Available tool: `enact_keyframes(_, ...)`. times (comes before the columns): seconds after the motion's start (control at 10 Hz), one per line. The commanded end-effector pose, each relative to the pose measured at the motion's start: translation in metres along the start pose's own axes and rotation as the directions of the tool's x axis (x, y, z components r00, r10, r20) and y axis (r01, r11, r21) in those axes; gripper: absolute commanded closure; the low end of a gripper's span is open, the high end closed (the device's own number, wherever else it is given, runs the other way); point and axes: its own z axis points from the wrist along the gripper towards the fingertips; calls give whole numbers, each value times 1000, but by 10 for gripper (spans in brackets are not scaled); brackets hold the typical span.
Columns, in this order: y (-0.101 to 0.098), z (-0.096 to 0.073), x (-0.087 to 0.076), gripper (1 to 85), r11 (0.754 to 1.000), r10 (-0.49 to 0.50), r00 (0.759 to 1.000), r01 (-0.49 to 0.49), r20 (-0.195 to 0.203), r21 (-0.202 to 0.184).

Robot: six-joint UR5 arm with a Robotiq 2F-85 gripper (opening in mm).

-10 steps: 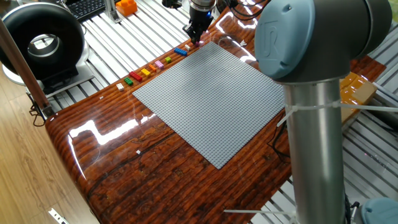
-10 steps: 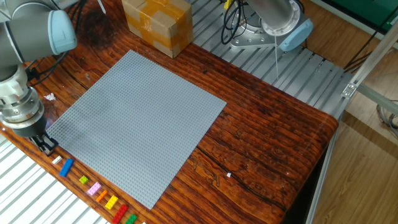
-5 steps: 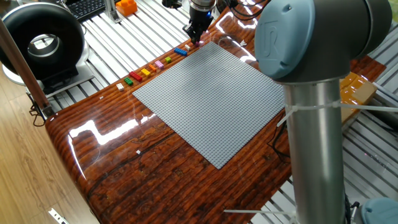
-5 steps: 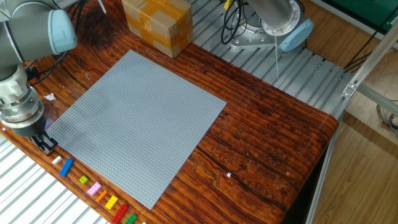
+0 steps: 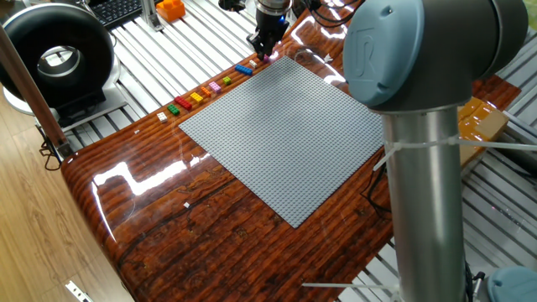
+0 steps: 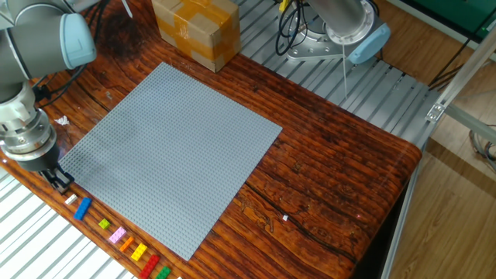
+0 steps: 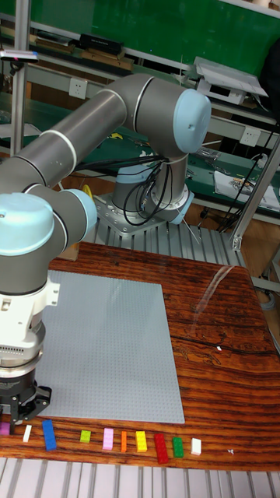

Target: Build with small Lego blocks

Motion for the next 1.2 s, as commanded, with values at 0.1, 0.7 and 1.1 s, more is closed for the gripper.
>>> enact_keyframes(0.1, -6, -2, -2, 703, 999, 44, 999, -44, 10, 14)
enact_keyframes(0.7, -10, -22, -9, 847, 996, 86, 996, -87, 26, 31)
enact_keyframes(1.1, -11, -38, 8, 847, 998, 60, 997, -60, 44, 5)
